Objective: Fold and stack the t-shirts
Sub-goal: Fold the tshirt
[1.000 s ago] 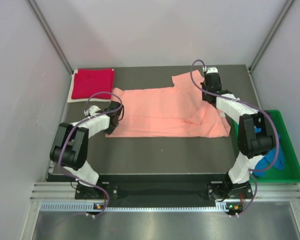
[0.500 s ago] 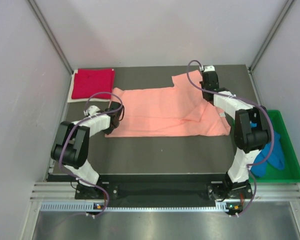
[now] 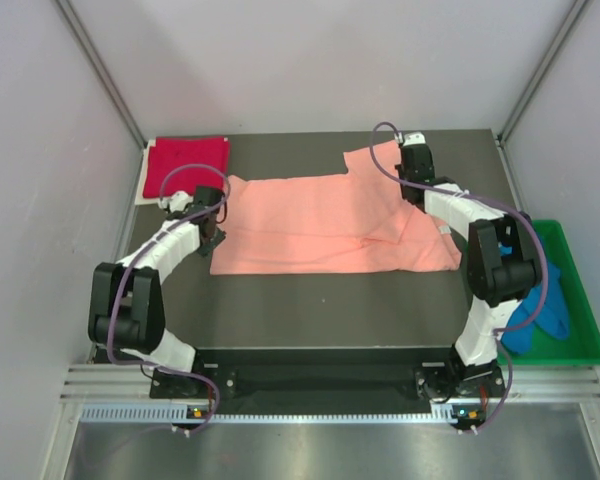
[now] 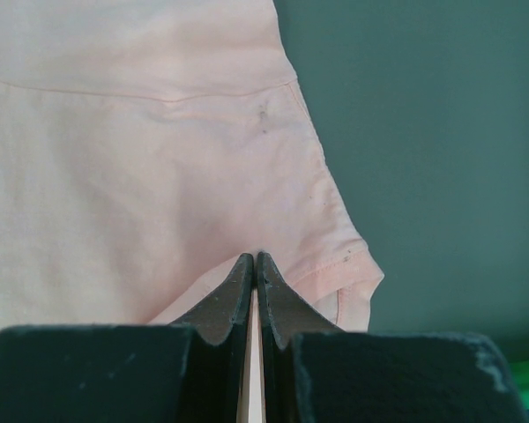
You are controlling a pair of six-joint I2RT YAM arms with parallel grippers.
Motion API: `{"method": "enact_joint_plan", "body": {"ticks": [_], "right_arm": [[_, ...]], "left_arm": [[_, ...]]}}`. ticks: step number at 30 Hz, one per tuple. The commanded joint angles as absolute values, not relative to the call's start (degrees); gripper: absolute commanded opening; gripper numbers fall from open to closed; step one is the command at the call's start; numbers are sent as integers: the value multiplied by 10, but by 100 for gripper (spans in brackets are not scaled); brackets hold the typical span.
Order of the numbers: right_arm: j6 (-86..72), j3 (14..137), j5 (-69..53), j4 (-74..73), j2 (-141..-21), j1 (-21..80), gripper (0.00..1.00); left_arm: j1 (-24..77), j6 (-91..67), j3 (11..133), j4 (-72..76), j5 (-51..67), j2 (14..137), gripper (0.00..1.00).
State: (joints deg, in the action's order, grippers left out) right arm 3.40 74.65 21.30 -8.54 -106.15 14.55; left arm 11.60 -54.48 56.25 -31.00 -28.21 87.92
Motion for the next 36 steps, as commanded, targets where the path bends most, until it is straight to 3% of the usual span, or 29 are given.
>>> {"method": "enact_joint_plan", "body": {"ticks": [1,8,27,36], "right_arm": [[27,745,207,-69,-1024,152,0],[19,751,191,-68,-1027,153,0],[12,751,179,-68,-1026,152,0],[11,750,177,-66,-1028,153,0]], "left_arm": [[56,-448,552,-277,-139,883,34],[20,-352,515,-217,-17,879,33],[16,-221,599,-228,-24,955,31],[11,-212,606,-214,-8,983,34]]}}
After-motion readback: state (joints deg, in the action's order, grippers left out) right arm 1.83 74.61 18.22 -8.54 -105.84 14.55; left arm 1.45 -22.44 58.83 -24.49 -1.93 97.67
